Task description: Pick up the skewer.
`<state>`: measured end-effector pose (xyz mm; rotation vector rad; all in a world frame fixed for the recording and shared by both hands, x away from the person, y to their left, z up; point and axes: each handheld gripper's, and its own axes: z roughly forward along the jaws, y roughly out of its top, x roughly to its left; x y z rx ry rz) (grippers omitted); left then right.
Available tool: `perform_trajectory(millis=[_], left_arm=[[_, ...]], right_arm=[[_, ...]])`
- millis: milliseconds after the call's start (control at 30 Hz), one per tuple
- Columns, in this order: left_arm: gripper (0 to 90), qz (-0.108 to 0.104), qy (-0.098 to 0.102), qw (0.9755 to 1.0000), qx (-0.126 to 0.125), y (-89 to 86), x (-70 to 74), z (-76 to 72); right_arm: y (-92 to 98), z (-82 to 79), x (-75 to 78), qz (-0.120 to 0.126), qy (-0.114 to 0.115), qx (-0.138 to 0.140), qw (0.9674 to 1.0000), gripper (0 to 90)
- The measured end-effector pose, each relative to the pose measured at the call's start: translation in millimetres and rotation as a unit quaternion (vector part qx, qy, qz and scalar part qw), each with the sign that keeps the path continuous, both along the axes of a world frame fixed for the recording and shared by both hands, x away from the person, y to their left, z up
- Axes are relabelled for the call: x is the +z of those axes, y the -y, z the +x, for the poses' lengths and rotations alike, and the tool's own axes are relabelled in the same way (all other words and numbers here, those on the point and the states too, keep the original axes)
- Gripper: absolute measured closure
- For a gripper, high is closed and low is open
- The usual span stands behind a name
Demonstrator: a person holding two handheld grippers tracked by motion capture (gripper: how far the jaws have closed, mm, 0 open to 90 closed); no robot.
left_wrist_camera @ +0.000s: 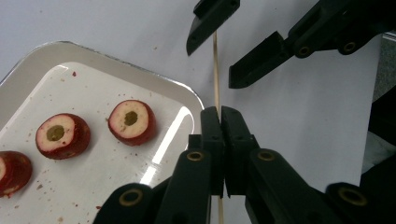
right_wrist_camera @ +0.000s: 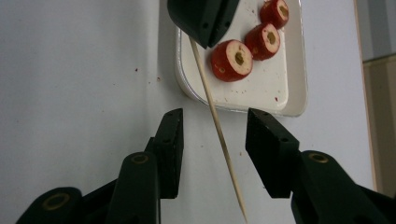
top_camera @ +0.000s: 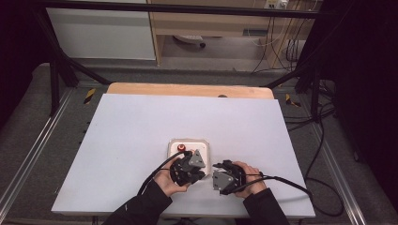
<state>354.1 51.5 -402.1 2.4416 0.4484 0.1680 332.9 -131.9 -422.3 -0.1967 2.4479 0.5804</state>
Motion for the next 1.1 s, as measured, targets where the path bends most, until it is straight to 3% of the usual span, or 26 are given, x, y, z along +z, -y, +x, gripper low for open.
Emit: perform_trajectory(millis=[300, 533, 967, 1100], left_arm=[[88.4, 0.004, -0.004, 0.9999, -0.011, 7.4, -2.1, -1.7], [88.4, 0.006, -0.005, 0.9999, -0.015, 9.7, -3.5, -2.4], [87.9, 0.003, -0.013, 0.9998, -0.013, 9.5, -4.2, -0.1], [81.6, 0.011, -0.022, 0.9996, -0.009, 6.6, -2.7, 1.8]], right_arm=[[-0.6, 0.0, -6.0, -0.037, 0.007, 0.034, 0.9987, 70.6], [-0.4, 1.3, -6.6, -0.044, 0.022, 0.049, 0.9976, 81.8], [0.7, 1.0, -6.5, -0.079, 0.032, 0.079, 0.9932, 88.7], [1.8, 0.8, -4.9, -0.096, 0.046, 0.078, 0.9913, 88.7]])
